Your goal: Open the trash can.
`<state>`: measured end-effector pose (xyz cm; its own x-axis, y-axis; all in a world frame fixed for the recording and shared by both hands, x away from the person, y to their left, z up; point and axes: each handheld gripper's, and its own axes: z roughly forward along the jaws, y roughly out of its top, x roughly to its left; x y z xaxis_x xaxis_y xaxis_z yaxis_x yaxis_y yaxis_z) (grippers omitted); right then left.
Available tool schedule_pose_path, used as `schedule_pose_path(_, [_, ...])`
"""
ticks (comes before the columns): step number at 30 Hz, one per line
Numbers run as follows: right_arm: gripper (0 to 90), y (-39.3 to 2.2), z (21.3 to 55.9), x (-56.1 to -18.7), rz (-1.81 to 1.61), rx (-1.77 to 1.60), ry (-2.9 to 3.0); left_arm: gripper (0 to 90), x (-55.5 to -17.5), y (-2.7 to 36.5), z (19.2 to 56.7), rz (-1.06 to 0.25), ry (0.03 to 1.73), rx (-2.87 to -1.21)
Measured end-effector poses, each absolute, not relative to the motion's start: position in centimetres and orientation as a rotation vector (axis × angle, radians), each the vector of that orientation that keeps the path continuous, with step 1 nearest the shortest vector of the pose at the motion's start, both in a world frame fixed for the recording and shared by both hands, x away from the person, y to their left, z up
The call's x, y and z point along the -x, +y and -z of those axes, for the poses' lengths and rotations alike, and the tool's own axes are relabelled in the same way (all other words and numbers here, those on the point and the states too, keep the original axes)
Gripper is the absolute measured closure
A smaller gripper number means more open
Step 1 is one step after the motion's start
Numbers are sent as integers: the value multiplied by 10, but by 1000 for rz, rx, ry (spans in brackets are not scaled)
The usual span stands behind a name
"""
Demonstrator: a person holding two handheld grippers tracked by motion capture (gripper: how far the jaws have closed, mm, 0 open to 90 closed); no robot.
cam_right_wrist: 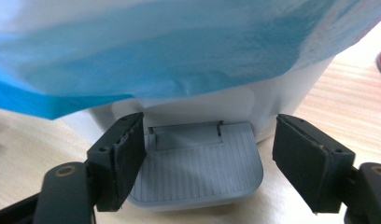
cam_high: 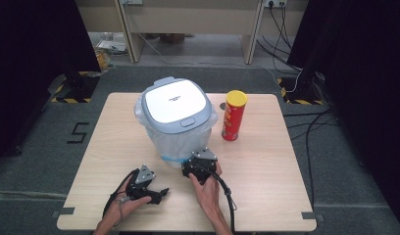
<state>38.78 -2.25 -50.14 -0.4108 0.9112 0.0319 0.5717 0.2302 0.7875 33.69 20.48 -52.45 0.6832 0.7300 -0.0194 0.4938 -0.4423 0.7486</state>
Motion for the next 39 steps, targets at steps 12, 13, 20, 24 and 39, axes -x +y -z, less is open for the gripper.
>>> schedule_pose_path(12, [243,-7,500,-401,-1062,-1385,2126,117,-337,205,524,-396,936,-2132])
schedule_pose_path(13, [241,-8,500,-401,-1081,-1384,2149,117,-337,205,524,-395,936,-2132])
schedule_pose_path(20, [235,-32,492,-398,-1174,-1355,2138,117,-337,205,524,-396,936,-2131])
schedule_pose_path(24, [228,-67,485,-393,-1130,-1359,2079,126,-337,206,524,-385,932,-2131])
schedule_pose_path(39, [201,-182,515,-364,-991,-1540,1954,151,-339,152,506,-325,784,-2001])
